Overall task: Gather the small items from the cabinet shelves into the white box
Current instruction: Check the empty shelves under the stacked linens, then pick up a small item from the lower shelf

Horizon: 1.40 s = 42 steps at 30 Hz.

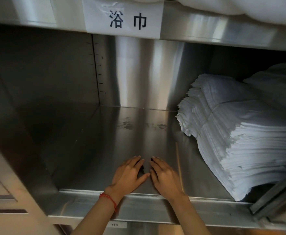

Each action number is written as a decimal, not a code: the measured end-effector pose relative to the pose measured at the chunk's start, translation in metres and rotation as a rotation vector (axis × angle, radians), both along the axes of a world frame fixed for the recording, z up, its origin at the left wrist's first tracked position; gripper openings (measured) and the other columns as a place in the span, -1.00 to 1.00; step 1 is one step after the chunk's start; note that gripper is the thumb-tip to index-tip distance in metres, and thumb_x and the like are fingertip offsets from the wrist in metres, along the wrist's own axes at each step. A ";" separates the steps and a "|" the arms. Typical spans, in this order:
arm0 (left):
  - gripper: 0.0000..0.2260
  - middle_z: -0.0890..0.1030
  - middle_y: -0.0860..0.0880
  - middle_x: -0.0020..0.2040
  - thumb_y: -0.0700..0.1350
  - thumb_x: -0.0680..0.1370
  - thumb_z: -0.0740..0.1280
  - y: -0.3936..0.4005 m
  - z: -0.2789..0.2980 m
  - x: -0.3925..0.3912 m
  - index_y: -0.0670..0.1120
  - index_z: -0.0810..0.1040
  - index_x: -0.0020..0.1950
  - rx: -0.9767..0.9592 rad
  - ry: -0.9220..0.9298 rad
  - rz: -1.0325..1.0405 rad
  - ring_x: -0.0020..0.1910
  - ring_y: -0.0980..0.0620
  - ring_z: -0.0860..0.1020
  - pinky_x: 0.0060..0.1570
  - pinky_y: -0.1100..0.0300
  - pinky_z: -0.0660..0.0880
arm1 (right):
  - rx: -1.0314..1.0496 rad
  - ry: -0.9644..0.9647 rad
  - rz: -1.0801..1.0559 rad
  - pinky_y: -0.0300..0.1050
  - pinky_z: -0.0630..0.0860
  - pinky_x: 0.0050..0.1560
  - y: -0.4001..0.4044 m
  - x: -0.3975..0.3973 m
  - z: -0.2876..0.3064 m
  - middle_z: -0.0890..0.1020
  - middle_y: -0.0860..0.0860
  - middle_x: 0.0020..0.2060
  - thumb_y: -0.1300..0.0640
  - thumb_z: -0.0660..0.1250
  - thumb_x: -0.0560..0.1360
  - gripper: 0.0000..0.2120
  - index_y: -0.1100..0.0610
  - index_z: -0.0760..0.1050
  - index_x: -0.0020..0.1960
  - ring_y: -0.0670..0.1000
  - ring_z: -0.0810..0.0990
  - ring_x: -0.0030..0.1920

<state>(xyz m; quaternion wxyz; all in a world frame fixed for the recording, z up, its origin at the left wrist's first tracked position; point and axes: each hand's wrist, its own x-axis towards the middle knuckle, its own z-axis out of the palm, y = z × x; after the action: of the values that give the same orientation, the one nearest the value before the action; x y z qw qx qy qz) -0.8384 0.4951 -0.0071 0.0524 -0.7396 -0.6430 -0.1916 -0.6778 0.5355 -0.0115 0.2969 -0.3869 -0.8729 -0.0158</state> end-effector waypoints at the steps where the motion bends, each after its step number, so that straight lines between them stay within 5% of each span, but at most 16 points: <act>1: -0.49 0.68 0.02 0.00 0.24 0.43 0.09 -0.002 0.002 0.000 -0.02 0.69 0.02 -0.014 -0.003 -0.001 -0.06 0.11 0.65 -0.15 0.27 0.56 | -0.009 -0.001 0.000 -0.24 0.56 -0.04 -0.002 0.001 0.001 0.67 0.03 0.05 0.06 0.12 0.46 -0.63 0.15 0.65 0.03 -0.02 0.65 0.04; 13: -0.58 0.66 -0.03 0.05 0.12 0.49 0.12 -0.031 0.022 0.011 -0.06 0.66 0.07 -0.049 -0.002 0.064 0.01 0.04 0.64 -0.01 0.17 0.54 | -0.020 -0.024 -0.077 -0.23 0.52 0.06 -0.031 0.010 0.024 0.65 0.04 0.09 0.02 0.11 0.49 -0.60 0.14 0.63 0.09 -0.01 0.63 0.09; 16: -0.57 0.54 -0.12 0.26 0.08 0.56 0.16 -0.039 0.024 0.012 -0.13 0.52 0.30 -0.039 -0.095 0.056 0.26 -0.08 0.50 0.26 0.04 0.37 | -0.028 -0.049 -0.108 -0.19 0.51 0.08 -0.042 0.012 0.028 0.64 0.04 0.10 0.01 0.13 0.48 -0.61 0.14 0.62 0.12 0.01 0.61 0.12; 21: -0.54 0.36 -0.08 0.43 0.11 0.62 0.06 -0.054 0.034 0.015 -0.09 0.32 0.46 -0.033 -0.046 0.039 0.43 -0.01 0.28 0.41 0.11 0.13 | -0.046 -0.067 -0.178 -0.08 0.49 0.11 -0.057 0.016 0.029 0.62 0.12 0.12 0.08 0.39 0.40 -0.65 0.17 0.59 0.15 0.10 0.60 0.14; 25: -0.54 0.20 -0.01 0.51 0.10 0.64 0.02 -0.062 0.037 0.019 -0.02 0.15 0.52 -0.068 0.001 0.011 0.49 0.06 0.11 0.44 0.17 -0.02 | -0.084 -0.064 -0.239 -0.04 0.36 0.28 -0.075 0.021 0.033 0.51 0.16 0.28 0.08 0.36 0.50 -0.63 0.19 0.52 0.27 0.15 0.47 0.30; 30: -0.46 0.30 -0.07 0.46 0.17 0.60 -0.05 -0.073 0.042 0.031 -0.07 0.26 0.49 -0.022 -0.015 -0.064 0.46 -0.01 0.23 0.43 0.12 0.06 | -0.054 -0.045 -0.318 -0.02 0.56 0.03 -0.094 0.037 0.041 0.63 0.16 0.09 0.04 0.38 0.36 -0.66 0.18 0.63 0.08 0.14 0.63 0.08; 34: -0.25 0.38 -0.09 0.42 0.24 0.43 -0.24 -0.077 0.046 0.048 -0.08 0.36 0.44 -0.049 0.003 -0.101 0.41 -0.05 0.32 0.40 0.06 0.16 | -0.098 -0.040 -0.339 0.02 0.44 0.22 -0.107 0.055 0.048 0.52 0.17 0.27 0.04 0.32 0.50 -0.63 0.19 0.54 0.25 0.16 0.51 0.26; 39: -0.51 0.65 -0.10 0.05 0.15 0.47 0.06 -0.081 0.051 0.073 -0.10 0.65 0.09 -0.063 0.033 -0.107 0.04 -0.06 0.63 0.00 0.04 0.54 | -0.050 -0.040 -0.389 -0.04 0.57 -0.02 -0.120 0.084 0.057 0.64 0.15 0.08 -0.01 0.33 0.35 -0.64 0.16 0.64 0.05 0.12 0.65 0.04; 42: -0.50 0.65 -0.12 0.06 0.14 0.47 0.06 -0.088 0.053 0.096 -0.11 0.65 0.09 -0.052 0.023 -0.148 0.03 -0.09 0.63 0.01 0.00 0.54 | -0.052 -0.055 -0.403 -0.08 0.31 0.34 -0.138 0.107 0.063 0.39 0.13 0.38 0.03 0.21 0.56 -0.60 0.15 0.44 0.34 0.09 0.39 0.37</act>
<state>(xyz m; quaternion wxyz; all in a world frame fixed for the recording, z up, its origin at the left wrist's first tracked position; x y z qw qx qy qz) -0.7426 0.4072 0.0461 0.0264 -0.7885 -0.5906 -0.1697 -0.5712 0.3980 0.0512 0.2535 -0.5606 -0.7858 -0.0629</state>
